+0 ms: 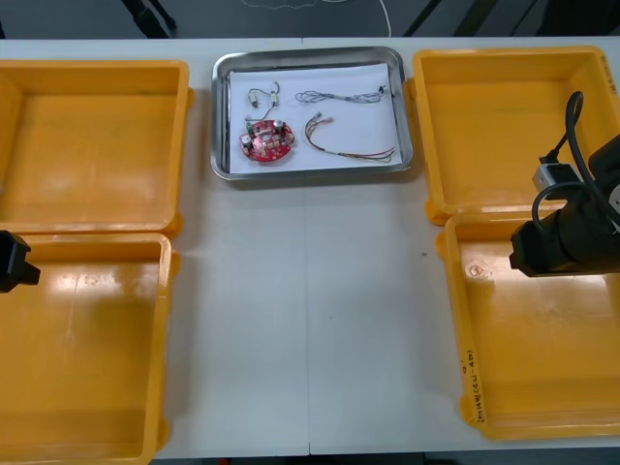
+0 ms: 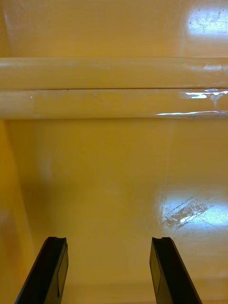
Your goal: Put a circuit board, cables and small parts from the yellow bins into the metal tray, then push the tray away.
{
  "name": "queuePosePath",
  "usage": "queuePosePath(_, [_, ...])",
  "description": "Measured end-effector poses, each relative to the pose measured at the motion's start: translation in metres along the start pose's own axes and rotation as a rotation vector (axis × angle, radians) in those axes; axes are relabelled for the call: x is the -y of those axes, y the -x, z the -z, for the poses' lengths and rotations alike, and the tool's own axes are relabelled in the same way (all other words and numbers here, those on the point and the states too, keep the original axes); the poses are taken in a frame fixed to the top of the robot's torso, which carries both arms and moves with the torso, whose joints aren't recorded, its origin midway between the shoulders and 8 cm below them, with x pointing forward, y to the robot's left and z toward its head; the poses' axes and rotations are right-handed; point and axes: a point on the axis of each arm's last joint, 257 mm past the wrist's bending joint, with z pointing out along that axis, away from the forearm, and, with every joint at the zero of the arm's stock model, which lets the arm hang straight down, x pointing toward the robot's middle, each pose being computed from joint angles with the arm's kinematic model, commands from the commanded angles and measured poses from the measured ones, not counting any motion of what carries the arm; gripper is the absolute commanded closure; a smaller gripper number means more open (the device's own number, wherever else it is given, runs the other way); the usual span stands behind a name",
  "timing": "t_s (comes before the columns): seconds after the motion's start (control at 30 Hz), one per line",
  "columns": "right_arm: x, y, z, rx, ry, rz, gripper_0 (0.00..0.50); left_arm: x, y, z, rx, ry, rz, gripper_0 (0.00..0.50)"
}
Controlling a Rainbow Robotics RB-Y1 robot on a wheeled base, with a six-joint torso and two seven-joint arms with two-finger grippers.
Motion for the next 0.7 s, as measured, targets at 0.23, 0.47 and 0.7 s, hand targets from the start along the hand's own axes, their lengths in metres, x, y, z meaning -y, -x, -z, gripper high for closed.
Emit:
queuePosePath(0.23, [0.0000,0.0000,0.0000,0.000,0.000,0.000,0.000,0.0000,0.0000,0.0000,0.000,0.000,0.000,0.000])
queuePosePath(0.47, [0.0000,0.0000,0.0000,0.000,0.000,0.000,0.000,0.0000,0.0000,0.0000,0.000,0.000,0.000,0.000])
queuePosePath(0.7, [0.0000,0.0000,0.0000,0.000,0.000,0.000,0.000,0.0000,0.0000,0.0000,0.000,0.000,0.000,0.000])
